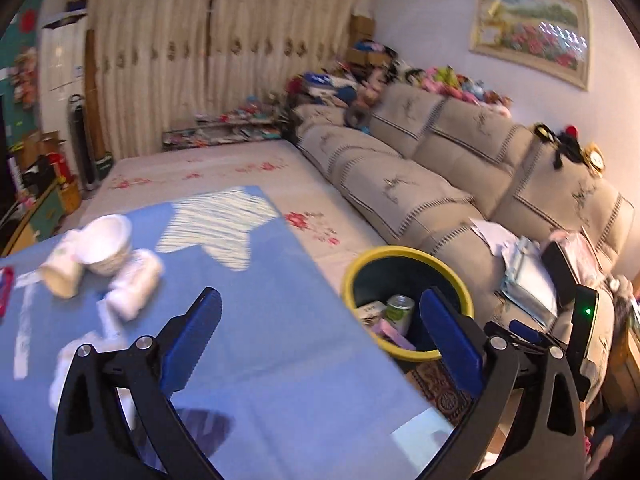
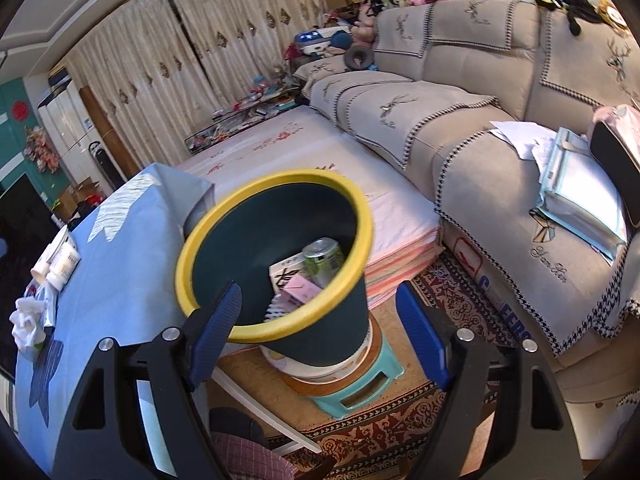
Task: Collect trash
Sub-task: 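Grasp the white towel with the right gripper and lift it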
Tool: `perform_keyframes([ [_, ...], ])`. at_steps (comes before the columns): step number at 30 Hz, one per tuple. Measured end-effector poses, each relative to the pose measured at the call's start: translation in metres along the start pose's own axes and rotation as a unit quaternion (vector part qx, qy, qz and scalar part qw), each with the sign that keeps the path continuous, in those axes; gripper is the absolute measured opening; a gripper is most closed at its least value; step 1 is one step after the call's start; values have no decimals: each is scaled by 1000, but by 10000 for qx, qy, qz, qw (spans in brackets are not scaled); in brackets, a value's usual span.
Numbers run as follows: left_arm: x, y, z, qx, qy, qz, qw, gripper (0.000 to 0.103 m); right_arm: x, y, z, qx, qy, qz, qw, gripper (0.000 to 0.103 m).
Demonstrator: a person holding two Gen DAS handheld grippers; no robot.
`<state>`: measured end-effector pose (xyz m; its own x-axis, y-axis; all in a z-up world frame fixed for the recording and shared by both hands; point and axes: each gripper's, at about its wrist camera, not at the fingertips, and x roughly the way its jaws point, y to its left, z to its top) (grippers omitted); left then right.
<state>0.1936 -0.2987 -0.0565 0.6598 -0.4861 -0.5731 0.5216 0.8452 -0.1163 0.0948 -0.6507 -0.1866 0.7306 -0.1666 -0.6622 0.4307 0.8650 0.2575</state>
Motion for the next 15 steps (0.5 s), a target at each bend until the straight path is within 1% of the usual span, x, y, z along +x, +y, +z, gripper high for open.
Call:
perform_keyframes([
  [2, -22, 20, -10, -118, -125, 272, 9995, 98, 0, 18, 0, -188, 25, 120, 9997, 75],
  [5, -53, 52, -31, -382, -252, 701, 9965, 98, 0, 45, -1, -483, 88, 319, 9983, 75],
  [10, -104, 112, -67, -950, -343, 1320, 9861, 98, 1, 104, -5, -1036, 217, 826, 9909, 75],
  [13, -130, 140, -85, -1165, -393, 1751, 9768, 98, 1, 148, -11, -1419, 356, 1301, 9807, 75],
  [15, -145, 156, -95, -1290, -450, 1972, 9708, 98, 2, 183, -17, -1742, 468, 1671, 9693, 75],
])
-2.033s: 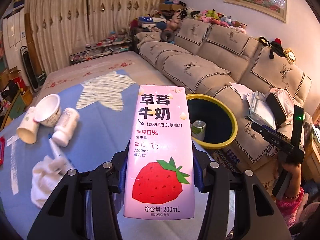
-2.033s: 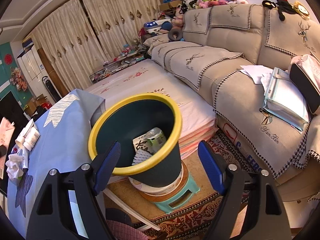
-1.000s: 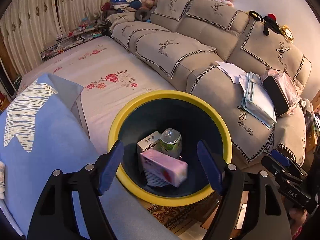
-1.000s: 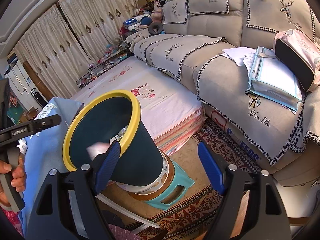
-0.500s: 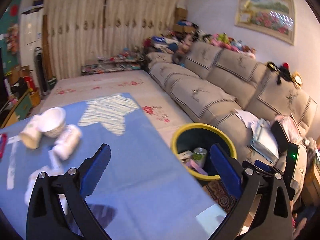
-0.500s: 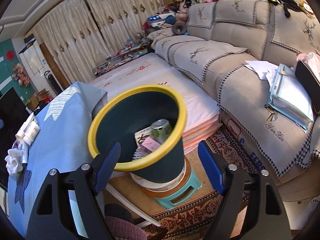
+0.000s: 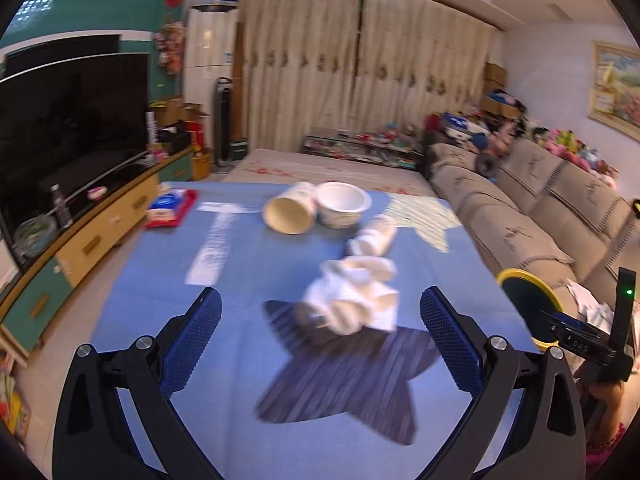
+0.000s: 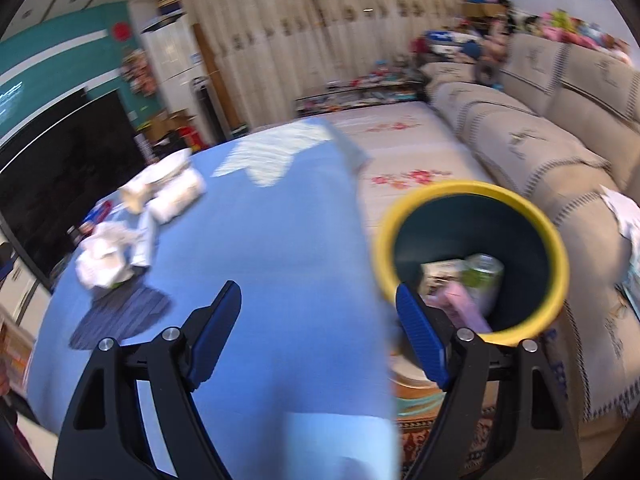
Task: Collect trash
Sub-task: 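Grasp the white towel with the right gripper and lift it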
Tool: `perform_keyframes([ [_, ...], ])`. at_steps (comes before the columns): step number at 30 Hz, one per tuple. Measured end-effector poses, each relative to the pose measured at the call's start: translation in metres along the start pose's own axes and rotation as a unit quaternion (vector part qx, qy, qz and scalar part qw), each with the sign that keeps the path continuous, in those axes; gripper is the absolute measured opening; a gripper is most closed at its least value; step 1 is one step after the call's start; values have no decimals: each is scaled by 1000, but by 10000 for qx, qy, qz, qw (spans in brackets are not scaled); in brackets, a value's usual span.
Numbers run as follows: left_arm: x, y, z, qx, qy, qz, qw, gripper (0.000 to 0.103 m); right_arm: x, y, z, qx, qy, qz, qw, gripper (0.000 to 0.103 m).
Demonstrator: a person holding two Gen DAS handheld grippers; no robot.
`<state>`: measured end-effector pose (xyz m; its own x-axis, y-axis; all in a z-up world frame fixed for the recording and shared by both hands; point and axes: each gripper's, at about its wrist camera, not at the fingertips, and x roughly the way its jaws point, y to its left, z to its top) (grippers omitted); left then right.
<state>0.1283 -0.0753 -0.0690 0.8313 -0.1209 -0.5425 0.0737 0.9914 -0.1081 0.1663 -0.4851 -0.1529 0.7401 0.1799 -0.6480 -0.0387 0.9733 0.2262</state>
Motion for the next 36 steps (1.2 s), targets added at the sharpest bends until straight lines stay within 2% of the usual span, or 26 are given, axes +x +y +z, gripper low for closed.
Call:
perform_keyframes([
  [3, -4, 23, -1, -194, -35, 164, 9997, 98, 16, 49, 7, -467, 173, 556, 9972, 75],
  [8, -4, 41, -3, -288, -56, 171, 9994, 98, 38, 121, 22, -1079, 345, 1257, 9856, 75],
  [11, -3, 43, -6, -281, -19, 125, 9995, 98, 52, 154, 33, -1354, 401, 1392, 9801, 75],
  [16, -2, 47, -10, -295, 15, 148, 9995, 98, 75, 193, 36, -1832, 560, 1279, 9731, 74],
  [18, -2, 50, -10, -352, 36, 128, 9993, 98, 87, 201, 36, -1908, 739, 1276, 9705, 63],
  [20, 0, 52, -11, -383, 63, 120, 9992, 98, 98, 208, 35, -1936, 885, 1243, 9691, 46],
  [22, 1, 53, -12, -383, 85, 122, 9992, 98, 100, 208, 34, -1942, 892, 1192, 9696, 40],
  [24, 4, 53, -13, -388, 112, 122, 9991, 98, 97, 204, 38, -1850, 826, 1187, 9720, 24],
  [25, 5, 53, -13, -397, 121, 125, 9991, 98, 96, 206, 41, -1782, 800, 1238, 9729, 9],
  [33, 11, 48, -14, -361, 175, 81, 9992, 98, 45, 182, 59, -1411, 234, 1542, 9776, 8],
  [36, 14, 42, -15, -302, 217, 43, 9993, 98, 24, 168, 63, -1327, 32, 1538, 9791, 8],
])
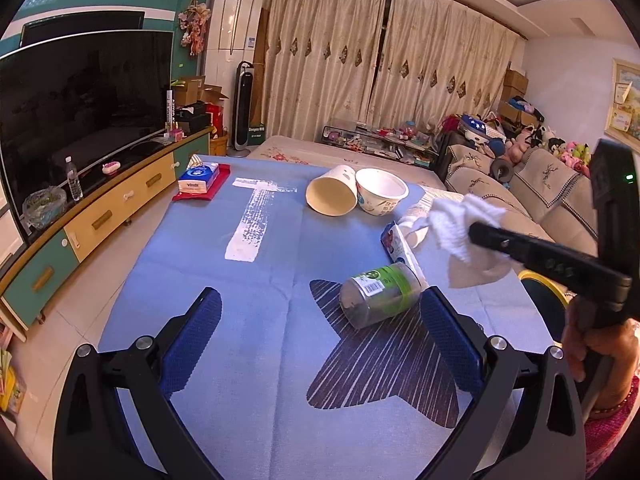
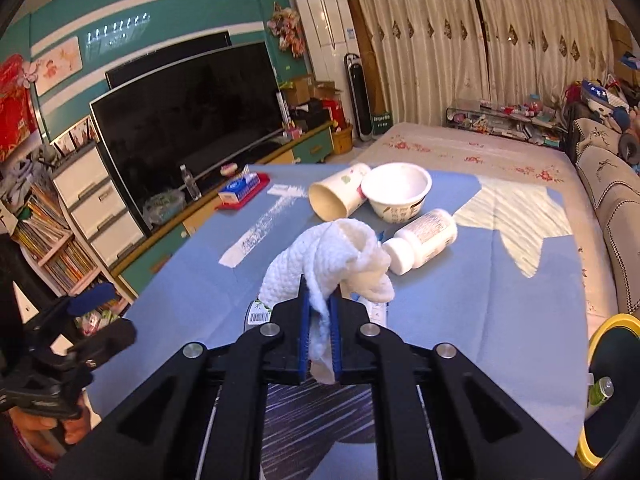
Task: Collect trash
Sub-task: 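Carry the white towel over the bin and open the right gripper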
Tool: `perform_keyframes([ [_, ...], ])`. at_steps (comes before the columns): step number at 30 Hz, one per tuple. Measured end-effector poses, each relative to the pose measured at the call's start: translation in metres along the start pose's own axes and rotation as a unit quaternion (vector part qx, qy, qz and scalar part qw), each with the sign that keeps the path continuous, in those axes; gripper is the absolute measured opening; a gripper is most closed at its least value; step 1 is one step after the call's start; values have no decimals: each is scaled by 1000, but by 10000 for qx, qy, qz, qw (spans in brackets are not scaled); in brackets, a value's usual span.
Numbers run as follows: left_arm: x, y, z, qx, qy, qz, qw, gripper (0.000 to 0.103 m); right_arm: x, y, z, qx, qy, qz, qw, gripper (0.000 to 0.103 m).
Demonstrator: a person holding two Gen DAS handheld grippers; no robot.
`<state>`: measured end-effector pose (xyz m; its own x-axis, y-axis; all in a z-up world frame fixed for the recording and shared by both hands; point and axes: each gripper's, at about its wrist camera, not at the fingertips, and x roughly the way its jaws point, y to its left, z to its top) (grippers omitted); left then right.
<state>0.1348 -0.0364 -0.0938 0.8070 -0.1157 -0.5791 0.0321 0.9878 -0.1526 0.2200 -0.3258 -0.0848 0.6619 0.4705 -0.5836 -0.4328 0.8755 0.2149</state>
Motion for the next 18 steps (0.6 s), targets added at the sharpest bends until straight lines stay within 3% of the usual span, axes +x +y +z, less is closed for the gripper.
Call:
perform_keyframes([
  [4, 6, -9, -1, 97, 73, -55, 9999, 98, -28, -17, -5, 96, -220, -194, 9995, 8],
  [9, 18, -26, -3, 223, 201, -147, 9994, 98, -55, -62, -19, 312, -320, -886, 9951, 8],
  [18, 47, -62, -3, 425, 436, -263, 9978, 98, -88, -184, -59, 1194, -217, -2385, 9635, 10],
])
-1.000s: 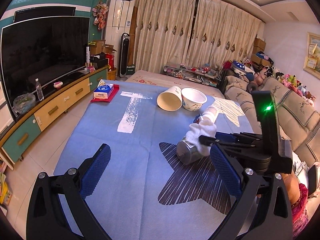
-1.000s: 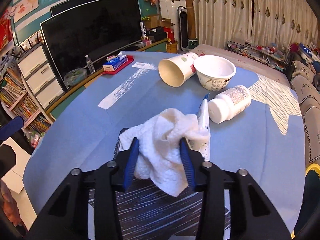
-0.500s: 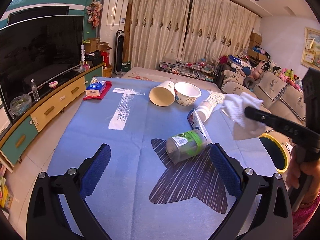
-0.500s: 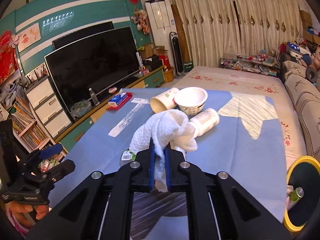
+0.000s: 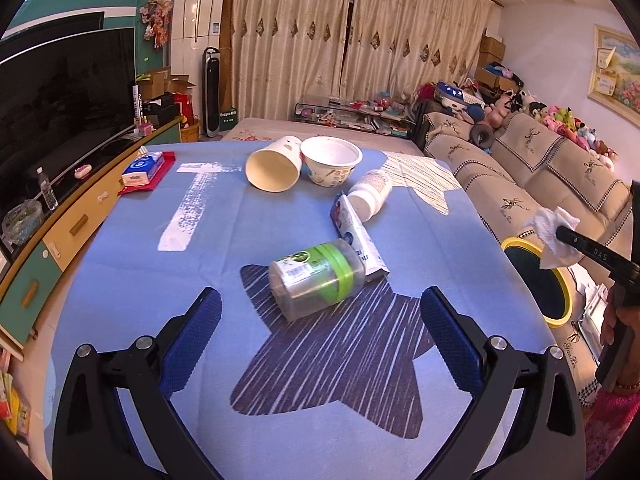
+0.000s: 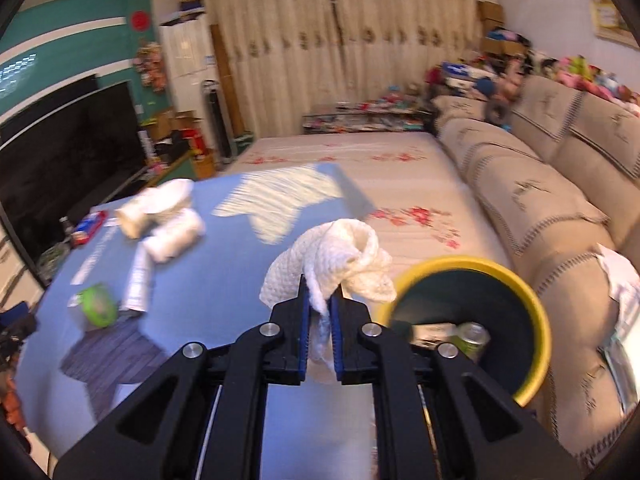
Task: Collect trash
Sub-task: 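Carry the white towel over the bin and open the right gripper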
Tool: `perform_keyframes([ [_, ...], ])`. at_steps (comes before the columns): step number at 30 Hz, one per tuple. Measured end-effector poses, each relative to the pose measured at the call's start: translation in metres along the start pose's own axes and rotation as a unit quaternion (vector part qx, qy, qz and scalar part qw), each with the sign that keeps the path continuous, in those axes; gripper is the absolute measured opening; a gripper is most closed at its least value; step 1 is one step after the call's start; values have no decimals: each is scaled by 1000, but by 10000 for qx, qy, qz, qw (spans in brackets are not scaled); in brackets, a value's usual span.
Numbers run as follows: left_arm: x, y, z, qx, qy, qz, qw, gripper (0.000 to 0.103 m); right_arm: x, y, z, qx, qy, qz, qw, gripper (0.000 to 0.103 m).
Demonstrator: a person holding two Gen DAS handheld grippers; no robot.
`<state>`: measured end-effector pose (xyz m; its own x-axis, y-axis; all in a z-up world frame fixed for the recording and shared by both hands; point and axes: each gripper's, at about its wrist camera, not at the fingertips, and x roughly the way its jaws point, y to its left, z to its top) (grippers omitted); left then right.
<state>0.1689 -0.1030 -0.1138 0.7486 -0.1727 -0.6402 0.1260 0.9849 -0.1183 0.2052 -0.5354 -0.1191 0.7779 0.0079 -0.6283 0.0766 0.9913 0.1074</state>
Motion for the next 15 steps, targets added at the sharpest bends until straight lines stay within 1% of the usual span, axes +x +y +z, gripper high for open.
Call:
perform_keyframes([
  [4, 12, -11, 2, 33, 94, -2, 10000, 98, 24, -45, -8, 276, 250, -529, 9979, 10],
  [6, 19, -17, 3, 78, 149, 28, 9999, 98, 35, -62, -12, 399, 364, -701, 9961, 11],
  [10, 29, -27, 7, 130, 207, 46, 9997, 98, 53, -87, -22, 545, 566, -885, 9930, 11],
  [12, 31, -31, 8, 154, 217, 48, 9996, 98, 62, -94, -26, 574, 660, -963, 9915, 17],
  [14, 34, -35, 9, 175, 226, 74, 9996, 98, 68, -99, -30, 625, 710, -1034, 9901, 38],
  [15, 36, -36, 10, 177, 238, 90, 9995, 98, 69, -100, -30, 645, 714, -1069, 9896, 43],
])
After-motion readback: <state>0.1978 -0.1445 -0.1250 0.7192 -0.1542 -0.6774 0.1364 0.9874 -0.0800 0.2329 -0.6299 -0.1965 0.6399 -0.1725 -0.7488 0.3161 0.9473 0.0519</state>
